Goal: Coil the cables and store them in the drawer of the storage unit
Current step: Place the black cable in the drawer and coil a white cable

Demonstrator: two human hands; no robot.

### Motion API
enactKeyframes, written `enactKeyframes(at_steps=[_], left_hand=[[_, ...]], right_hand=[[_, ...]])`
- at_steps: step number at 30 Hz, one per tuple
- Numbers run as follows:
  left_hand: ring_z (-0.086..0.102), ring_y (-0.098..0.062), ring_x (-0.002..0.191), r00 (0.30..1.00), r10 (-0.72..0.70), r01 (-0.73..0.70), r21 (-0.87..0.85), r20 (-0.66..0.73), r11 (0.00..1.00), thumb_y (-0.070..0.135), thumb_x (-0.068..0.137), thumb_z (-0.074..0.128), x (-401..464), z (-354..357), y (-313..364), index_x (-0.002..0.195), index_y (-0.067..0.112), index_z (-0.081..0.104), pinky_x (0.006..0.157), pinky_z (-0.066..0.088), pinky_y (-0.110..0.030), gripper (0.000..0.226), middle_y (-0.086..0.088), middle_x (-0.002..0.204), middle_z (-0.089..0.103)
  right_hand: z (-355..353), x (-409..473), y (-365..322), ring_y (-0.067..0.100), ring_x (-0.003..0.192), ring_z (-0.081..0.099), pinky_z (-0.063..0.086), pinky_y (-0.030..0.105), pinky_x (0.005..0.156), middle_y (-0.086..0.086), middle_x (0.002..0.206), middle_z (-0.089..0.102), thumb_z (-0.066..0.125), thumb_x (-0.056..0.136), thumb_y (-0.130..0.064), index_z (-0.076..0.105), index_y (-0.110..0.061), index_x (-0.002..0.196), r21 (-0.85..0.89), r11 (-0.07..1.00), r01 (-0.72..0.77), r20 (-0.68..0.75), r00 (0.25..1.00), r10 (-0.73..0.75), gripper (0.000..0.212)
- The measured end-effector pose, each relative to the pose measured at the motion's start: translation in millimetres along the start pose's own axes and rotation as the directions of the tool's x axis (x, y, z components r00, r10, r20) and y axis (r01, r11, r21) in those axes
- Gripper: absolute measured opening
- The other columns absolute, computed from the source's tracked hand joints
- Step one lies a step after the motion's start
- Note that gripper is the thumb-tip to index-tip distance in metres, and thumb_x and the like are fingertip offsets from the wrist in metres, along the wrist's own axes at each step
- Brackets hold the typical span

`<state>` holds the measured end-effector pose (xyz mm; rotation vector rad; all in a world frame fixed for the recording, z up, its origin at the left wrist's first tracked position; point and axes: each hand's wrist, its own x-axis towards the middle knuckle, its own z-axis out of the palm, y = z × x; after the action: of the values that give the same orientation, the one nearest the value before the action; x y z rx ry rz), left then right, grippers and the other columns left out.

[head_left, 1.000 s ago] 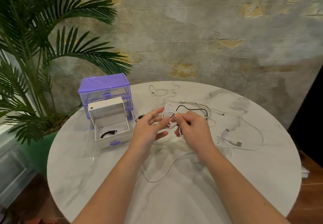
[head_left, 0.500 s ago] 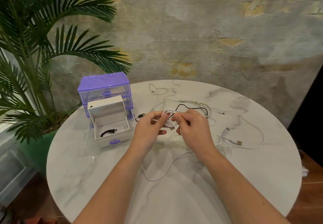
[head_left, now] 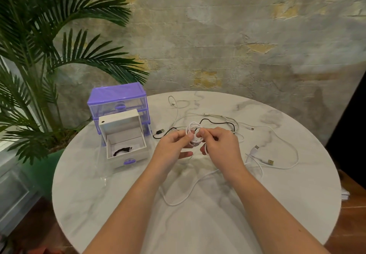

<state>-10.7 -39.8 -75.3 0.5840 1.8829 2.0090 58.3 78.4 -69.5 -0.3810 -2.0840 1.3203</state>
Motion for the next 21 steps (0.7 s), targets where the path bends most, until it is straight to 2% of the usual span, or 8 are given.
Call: enactKeyframes(at_steps=[5, 9, 12, 15, 17, 19, 21], left_hand=[[0.063, -0.004, 0.076, 0.995, 0.031, -0.033, -0.015, -0.096, 0.999, 0.025, 0.093, 0.063, -1.4, 3.9, -1.0, 0.103, 0.008, 0.068, 0.062, 0.054, -0.022, 0.02, -0.004, 0.092, 0.068], [0.061, 0.003, 0.069, 0.987, 0.067, -0.064, 0.024, -0.149, 0.998, 0.029, 0.093, 0.061, -2.2, 8.2, -3.4, 0.105, 0.013, 0.066, 0.057, 0.052, -0.021, 0.021, -0.004, 0.097, 0.067], [0.06, 0.003, 0.07, 0.976, 0.129, -0.112, 0.103, -0.175, 0.988, 0.027, 0.095, 0.059, -2.7, 10.1, -4.2, 0.105, 0.015, 0.064, 0.056, 0.053, -0.021, 0.016, -0.001, 0.097, 0.066], [0.061, 0.001, 0.077, 0.962, 0.204, -0.156, 0.245, -0.182, 0.957, 0.023, 0.094, 0.059, 0.5, 8.0, -5.9, 0.094, 0.026, 0.062, 0.07, 0.052, -0.025, 0.004, 0.005, 0.094, 0.069], [0.063, -0.002, 0.082, 0.978, 0.146, -0.121, 0.17, -0.147, 0.978, 0.014, 0.093, 0.058, 1.1, 6.6, -3.2, 0.095, 0.022, 0.062, 0.08, 0.049, -0.026, 0.009, 0.008, 0.088, 0.071], [0.065, -0.006, 0.083, 0.995, 0.06, -0.057, 0.036, -0.077, 0.998, 0.007, 0.092, 0.056, 0.0, 5.4, 1.6, 0.102, 0.014, 0.063, 0.084, 0.049, -0.026, 0.014, 0.009, 0.086, 0.073], [0.064, -0.009, 0.081, 1.0, 0.018, -0.018, -0.012, -0.019, 1.0, 0.007, 0.091, 0.056, -1.0, 3.2, 4.1, 0.108, 0.009, 0.064, 0.087, 0.051, -0.029, 0.019, 0.004, 0.088, 0.072]], right_hand=[[1.4, -0.7, -0.8, 0.0, 0.042, 0.053, 0.038, 0.01, 0.049, -0.003, 0.057, 0.057, 0.057, 0.097, -0.02, 0.073, -0.012, 0.082, 0.015, 0.999, -0.045, 0.031, 0.999, 0.045, 0.024], [3.6, -1.8, 0.1, 0.001, 0.041, 0.052, 0.038, 0.01, 0.047, -0.004, 0.05, 0.055, 0.058, 0.096, -0.02, 0.074, -0.012, 0.085, 0.039, 0.997, -0.069, 0.034, 0.997, 0.068, 0.022], [6.1, -2.7, -0.2, 0.003, 0.044, 0.054, 0.041, 0.013, 0.051, -0.002, 0.054, 0.059, 0.058, 0.096, -0.021, 0.074, -0.015, 0.083, -0.01, 0.999, -0.05, 0.026, 0.998, 0.05, 0.021], [7.2, -2.7, 0.8, 0.016, 0.056, 0.062, 0.051, 0.031, 0.066, 0.005, 0.059, 0.065, 0.059, 0.095, -0.023, 0.071, -0.023, 0.076, -0.043, 0.999, -0.016, 0.008, 1.0, 0.017, 0.022], [6.8, -2.8, 0.6, 0.018, 0.059, 0.062, 0.052, 0.035, 0.068, 0.0, 0.061, 0.064, 0.059, 0.095, -0.021, 0.074, -0.026, 0.078, -0.035, 0.999, 0.004, 0.0, 1.0, -0.004, 0.023], [6.3, -2.2, 1.3, 0.019, 0.063, 0.062, 0.052, 0.038, 0.069, -0.006, 0.064, 0.061, 0.058, 0.095, -0.019, 0.077, -0.023, 0.084, -0.06, 0.997, 0.053, -0.018, 0.998, -0.054, 0.022], [6.4, -0.3, 4.4, 0.023, 0.066, 0.063, 0.051, 0.041, 0.069, -0.001, 0.069, 0.061, 0.059, 0.094, -0.019, 0.077, -0.02, 0.084, -0.109, 0.988, 0.109, -0.045, 0.992, -0.114, 0.021]])
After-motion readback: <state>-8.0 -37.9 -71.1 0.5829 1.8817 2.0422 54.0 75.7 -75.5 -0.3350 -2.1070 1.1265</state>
